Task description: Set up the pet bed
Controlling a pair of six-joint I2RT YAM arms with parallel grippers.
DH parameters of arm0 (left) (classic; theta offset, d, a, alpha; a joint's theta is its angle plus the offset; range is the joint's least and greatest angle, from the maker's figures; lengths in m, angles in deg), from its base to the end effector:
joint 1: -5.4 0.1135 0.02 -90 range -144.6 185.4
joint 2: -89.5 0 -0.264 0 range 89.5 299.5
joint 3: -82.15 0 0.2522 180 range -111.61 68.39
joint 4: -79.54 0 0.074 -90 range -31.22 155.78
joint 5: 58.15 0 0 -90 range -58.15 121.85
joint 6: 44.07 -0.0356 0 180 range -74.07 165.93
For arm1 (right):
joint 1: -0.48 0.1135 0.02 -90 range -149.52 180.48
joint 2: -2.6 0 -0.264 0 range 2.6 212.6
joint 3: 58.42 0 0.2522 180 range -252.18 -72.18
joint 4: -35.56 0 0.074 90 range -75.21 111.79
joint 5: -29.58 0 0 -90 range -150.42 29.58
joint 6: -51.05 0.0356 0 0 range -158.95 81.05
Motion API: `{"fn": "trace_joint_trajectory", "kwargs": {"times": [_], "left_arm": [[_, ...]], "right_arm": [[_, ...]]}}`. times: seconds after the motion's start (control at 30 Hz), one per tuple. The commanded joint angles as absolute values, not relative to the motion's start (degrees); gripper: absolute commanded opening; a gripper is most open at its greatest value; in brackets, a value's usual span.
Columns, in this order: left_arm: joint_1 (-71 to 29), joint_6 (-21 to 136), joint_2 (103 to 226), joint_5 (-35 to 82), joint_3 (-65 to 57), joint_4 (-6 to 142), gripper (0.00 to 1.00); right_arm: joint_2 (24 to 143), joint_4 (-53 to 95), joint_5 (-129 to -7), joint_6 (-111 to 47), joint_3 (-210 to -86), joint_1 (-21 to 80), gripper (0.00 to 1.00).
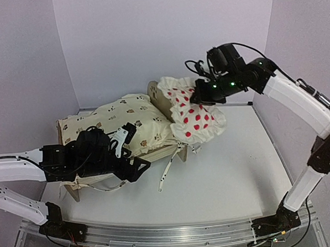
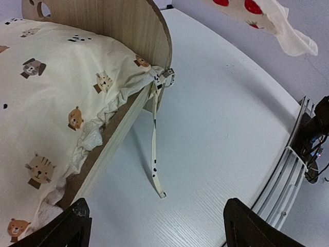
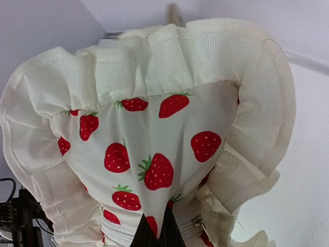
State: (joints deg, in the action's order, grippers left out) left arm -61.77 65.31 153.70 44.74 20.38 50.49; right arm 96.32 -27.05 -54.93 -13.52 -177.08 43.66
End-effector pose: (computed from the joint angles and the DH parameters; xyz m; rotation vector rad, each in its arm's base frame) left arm 0.1042 -0.2271 0.2837 0.7542 2.0416 -0.6556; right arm 0.2593 0.2387 0.4164 -0.2988 2.2616 0.5412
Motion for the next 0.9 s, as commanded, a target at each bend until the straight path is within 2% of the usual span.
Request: {"fn": "trace_joint_trajectory", "kwargs": {"times": [0.0, 0.17, 0.23, 0.4, 0.53, 0.87], "left_arm": [[-61.83, 66.2, 148.7, 50.02, 17.58, 45.73, 0.9], [-61.82, 67.57, 145.13, 53.41, 18.35, 42.27, 0.91], [-61.83, 67.74, 144.5, 54.39, 18.51, 41.26, 0.91], [-61.83, 68.13, 144.24, 55.88, 18.7, 40.25, 0.91], [-61.83, 68.8, 144.98, 56.76, 17.96, 39.47, 0.91], [-61.83, 71.79, 147.54, 57.11, 17.44, 38.75, 0.9]], "right_arm": [[108.0, -31.75, -57.22, -26.91, -196.17, 46.47, 0.0], [123.95, -32.91, -60.7, -31.97, -218.93, 46.52, 0.0], [128.29, -31.19, -62.88, -33.72, -223.78, 46.5, 0.0], [130.33, -16.44, -64.44, -36.26, -216.92, 46.49, 0.0], [136.18, -12.69, -62.11, -36.78, -221.55, 46.5, 0.0], [140.4, -2.51, -54.59, -40.37, -216.26, 46.52, 0.0]]}}
